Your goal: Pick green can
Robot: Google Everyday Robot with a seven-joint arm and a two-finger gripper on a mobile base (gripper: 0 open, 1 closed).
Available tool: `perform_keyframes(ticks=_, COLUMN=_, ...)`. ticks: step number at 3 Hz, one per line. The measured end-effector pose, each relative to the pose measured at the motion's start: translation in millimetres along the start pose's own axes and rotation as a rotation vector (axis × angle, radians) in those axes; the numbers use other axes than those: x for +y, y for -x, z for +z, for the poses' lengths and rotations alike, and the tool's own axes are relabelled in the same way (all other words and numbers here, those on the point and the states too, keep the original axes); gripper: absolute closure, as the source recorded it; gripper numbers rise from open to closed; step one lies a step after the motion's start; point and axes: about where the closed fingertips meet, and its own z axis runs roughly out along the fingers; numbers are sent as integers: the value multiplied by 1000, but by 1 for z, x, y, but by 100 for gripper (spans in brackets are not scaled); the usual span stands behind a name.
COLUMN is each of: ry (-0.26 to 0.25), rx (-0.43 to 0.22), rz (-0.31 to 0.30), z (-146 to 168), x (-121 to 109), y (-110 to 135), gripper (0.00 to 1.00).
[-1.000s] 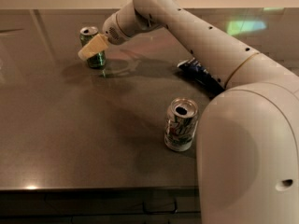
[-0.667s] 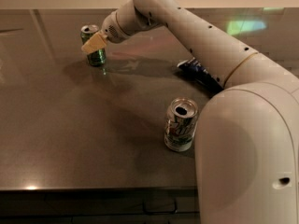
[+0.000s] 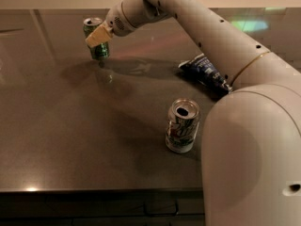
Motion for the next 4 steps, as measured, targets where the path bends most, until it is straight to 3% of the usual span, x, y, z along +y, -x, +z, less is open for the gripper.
perform_keyframes(ticks=1, ry=34, rx=8, rz=-39, z=-27, x=12, y=15, gripper=100)
perform_keyframes(ticks=2, ry=47, rx=5, rz=-84, z=-57, x=21, y=33, gripper=100)
perform_keyframes(ticks=3, ry=58, rx=30, rz=-163, z=-110, x=40, y=50, gripper=100)
perform_keyframes(ticks=4, ry=58, rx=30, rz=-163, z=-109, x=40, y=50, gripper=100)
